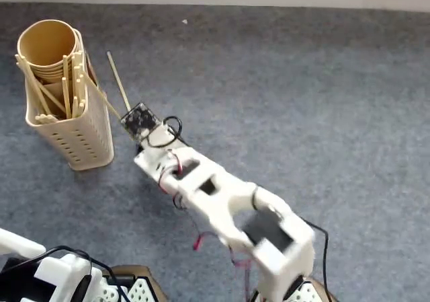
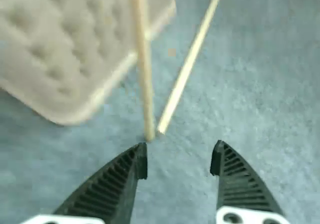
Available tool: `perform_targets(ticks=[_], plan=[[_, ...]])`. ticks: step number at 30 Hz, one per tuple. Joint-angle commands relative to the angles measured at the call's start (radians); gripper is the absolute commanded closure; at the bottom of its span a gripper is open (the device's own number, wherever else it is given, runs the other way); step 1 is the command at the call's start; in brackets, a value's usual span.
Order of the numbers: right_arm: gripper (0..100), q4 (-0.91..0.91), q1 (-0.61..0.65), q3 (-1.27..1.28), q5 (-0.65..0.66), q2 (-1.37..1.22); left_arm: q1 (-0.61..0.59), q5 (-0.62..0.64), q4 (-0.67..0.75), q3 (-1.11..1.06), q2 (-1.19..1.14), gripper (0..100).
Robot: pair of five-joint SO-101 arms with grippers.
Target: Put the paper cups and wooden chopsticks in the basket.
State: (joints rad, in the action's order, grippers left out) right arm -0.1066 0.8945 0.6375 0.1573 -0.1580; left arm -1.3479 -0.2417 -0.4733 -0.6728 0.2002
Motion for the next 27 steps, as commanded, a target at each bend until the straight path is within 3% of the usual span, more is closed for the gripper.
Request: perform_targets(ticks=[1, 7, 12, 18, 27], plan=[[78.3, -0.11, 0.077, 0.134, 0.005, 0.24, -0.001, -0.009, 0.012, 0.005, 0.008, 79], [89.8, -0.205, 0.07, 0.013, 0.006, 0.087, -0.002, -0.009, 0.012, 0.004, 0.01, 79], [89.9, -0.205, -0.001, -0.197, 0.006, -0.117, -0.002, -0.101, 0.012, 0.004, 0.008, 79], [89.9, -0.166, -0.044, -0.392, 0.009, -0.323, -0.004, -0.104, 0.012, 0.004, 0.008, 79], [99.3, -0.134, -0.074, -0.317, 0.011, -0.133, -0.002, -0.104, 0.012, 0.005, 0.008, 79]])
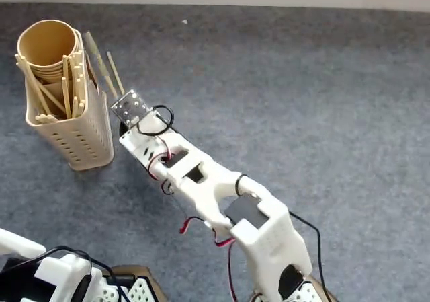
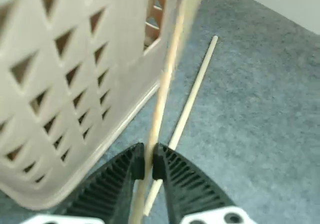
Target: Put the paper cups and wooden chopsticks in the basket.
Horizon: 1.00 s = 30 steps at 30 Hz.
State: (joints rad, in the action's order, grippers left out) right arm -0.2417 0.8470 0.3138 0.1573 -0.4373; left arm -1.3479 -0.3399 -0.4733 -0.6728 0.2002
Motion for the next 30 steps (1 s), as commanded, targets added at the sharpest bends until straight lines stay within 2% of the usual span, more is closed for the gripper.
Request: perform_targets(ticks=[1, 7, 14, 18, 23, 28, 30], plan=[[99.5, 0.002, -0.03, 0.021, 0.011, 0.185, -0.002, -0.006, 0.012, 0.005, 0.008, 79], [99.5, -0.001, -0.035, 0.094, 0.006, 0.456, -0.002, -0.006, 0.012, 0.004, 0.007, 79], [99.5, -0.064, 0.058, 0.047, 0.006, 0.631, -0.001, -0.006, 0.012, 0.004, 0.007, 79], [99.4, -0.196, 0.153, 0.016, 0.005, 0.61, -0.002, -0.006, 0.012, 0.004, 0.007, 79], [99.4, -0.481, 0.262, 0.016, 0.005, 0.464, -0.004, -0.008, 0.011, -0.013, 0.015, 79], [99.4, -0.648, 0.257, 0.016, 0.009, 0.275, -0.005, -0.009, 0.011, -0.021, 0.016, 79], [99.3, -0.654, 0.232, 0.016, 0.011, 0.26, -0.004, -0.009, 0.011, -0.021, 0.016, 79]])
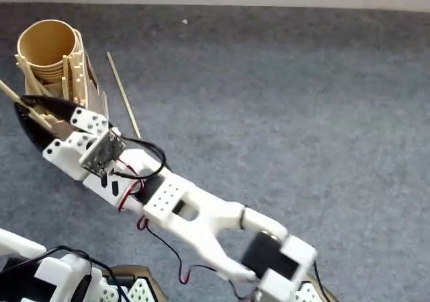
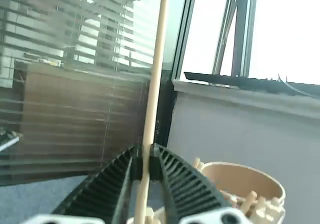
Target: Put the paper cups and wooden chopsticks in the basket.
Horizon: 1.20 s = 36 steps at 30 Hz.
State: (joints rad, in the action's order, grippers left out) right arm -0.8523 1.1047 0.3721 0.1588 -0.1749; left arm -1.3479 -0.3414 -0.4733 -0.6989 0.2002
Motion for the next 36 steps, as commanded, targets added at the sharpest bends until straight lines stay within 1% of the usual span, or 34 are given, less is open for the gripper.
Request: perform_targets(ticks=[1, 5, 11, 13, 16, 18, 22, 23, 25, 28, 32, 36], plan=[[99.2, -0.024, -0.035, -0.042, 0.009, -0.001, -0.004, -0.008, 0.011, 0.005, 0.016, 79], [97.4, -0.01, -0.062, -0.077, 0.006, 0.001, -0.004, -0.008, 0.011, 0.005, 0.016, 79], [83.7, -0.01, -0.076, -0.082, 0.003, -0.005, -0.004, -0.008, 0.011, 0.005, 0.016, 79], [82.2, -0.01, -0.076, -0.082, 0.003, -0.005, -0.004, -0.008, 0.011, 0.005, 0.016, 79], [82.5, -0.01, -0.077, -0.082, 0.005, -0.005, -0.004, -0.008, 0.011, 0.005, 0.016, 79], [85.3, -0.012, -0.085, -0.085, 0.006, -0.001, -0.004, -0.008, 0.011, 0.005, 0.016, 79], [98.0, -0.01, -0.159, -0.09, 0.008, 0.018, -0.004, -0.008, 0.011, 0.005, 0.016, 79], [99.7, -0.007, -0.179, -0.082, 0.008, 0.031, -0.004, -0.008, 0.011, 0.005, 0.016, 79], [98.5, 0.007, -0.213, -0.071, 0.008, 0.064, -0.002, -0.008, 0.011, 0.005, 0.016, 79], [98.3, 0.094, -0.286, 0.021, 0.003, 0.125, -0.002, -0.008, 0.011, 0.005, 0.016, 79], [98.3, 0.163, -0.371, 0.125, 0.003, 0.197, -0.002, -0.008, 0.011, 0.004, 0.016, 79], [97.9, 0.242, -0.355, 0.222, 0.003, 0.186, -0.002, -0.008, 0.011, 0.004, 0.015, 79]])
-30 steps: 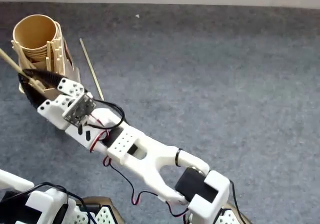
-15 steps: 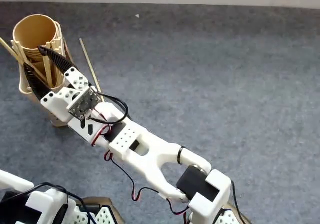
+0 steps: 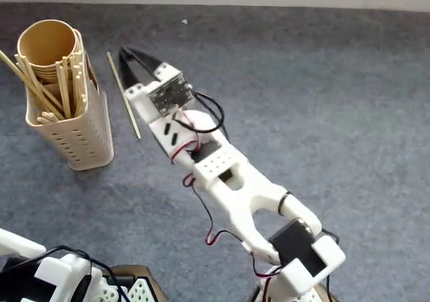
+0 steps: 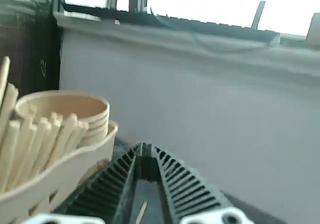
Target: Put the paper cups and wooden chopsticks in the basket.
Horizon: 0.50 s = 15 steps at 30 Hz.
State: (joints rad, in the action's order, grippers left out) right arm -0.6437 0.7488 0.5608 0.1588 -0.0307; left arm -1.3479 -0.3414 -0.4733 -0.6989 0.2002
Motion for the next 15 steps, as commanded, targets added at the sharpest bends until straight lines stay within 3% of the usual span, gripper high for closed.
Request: perform_targets(ticks=[1, 8, 11, 15], plan=[[97.9, 0.033, 0.008, 0.047, 0.003, 0.025, -0.002, -0.008, 0.011, 0.004, 0.015, 79], [97.8, 0.058, 0.025, -0.042, 0.003, -0.214, -0.004, -0.008, -0.021, 0.004, 0.015, 79], [93.7, 0.246, 0.03, -0.22, -0.006, -0.329, -0.002, -0.008, -0.037, 0.004, 0.016, 79], [84.9, 0.535, 0.045, -0.522, -0.176, -0.464, -0.002, -0.008, -0.037, 0.007, 0.016, 79]])
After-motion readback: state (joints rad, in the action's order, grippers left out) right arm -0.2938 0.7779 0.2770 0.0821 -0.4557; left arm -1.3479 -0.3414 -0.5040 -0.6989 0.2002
